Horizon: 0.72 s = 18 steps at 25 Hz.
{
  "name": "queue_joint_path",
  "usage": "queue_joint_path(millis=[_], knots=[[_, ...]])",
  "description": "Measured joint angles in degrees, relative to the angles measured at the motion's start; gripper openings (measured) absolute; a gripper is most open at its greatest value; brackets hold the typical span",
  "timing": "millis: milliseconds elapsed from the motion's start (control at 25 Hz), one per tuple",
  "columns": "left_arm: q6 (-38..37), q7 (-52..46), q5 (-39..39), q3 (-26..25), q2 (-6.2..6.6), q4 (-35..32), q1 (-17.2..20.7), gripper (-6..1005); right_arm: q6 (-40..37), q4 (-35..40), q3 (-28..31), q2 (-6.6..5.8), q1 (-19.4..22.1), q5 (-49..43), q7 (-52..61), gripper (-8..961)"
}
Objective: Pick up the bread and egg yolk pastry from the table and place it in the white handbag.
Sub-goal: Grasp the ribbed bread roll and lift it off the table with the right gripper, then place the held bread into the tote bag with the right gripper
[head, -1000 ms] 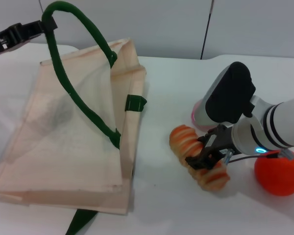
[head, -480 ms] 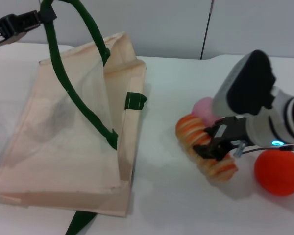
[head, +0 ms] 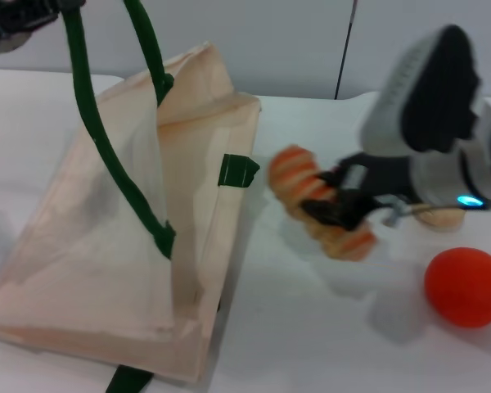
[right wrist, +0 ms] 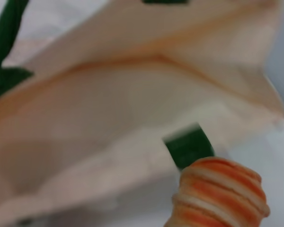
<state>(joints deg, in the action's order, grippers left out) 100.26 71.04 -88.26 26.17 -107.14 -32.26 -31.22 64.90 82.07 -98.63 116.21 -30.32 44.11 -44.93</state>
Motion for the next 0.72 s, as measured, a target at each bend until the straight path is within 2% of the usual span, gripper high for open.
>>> queue_joint_path(millis=[120,160,440,720], knots=[[0.50,-0.02,-0.66,-0.03,0.09,0.00,-0.35,119,-1.87,-4.25,-2.91,0.09,-5.24,3.79,-1.65,420],[0.53,-0.02,-0.80,-0.05,0.12,0.00,-0.47,119,-1.87,-4.25,-2.91,0.09,-5.24,3.79,-1.65,412],[0.03,-0.03,-0.69,-0.07,0.18,-0.01,-1.60,119,-7.25,-16.08,-12.50,0.19,-18.94,13.78,-4.24,370],[0.02,-0.05,-0.47,-0.06,-0.08,-0.09,-3.26,119,-17.96,-26.37,-20.16,0.39,-29.56,22.61,-5.95,330]])
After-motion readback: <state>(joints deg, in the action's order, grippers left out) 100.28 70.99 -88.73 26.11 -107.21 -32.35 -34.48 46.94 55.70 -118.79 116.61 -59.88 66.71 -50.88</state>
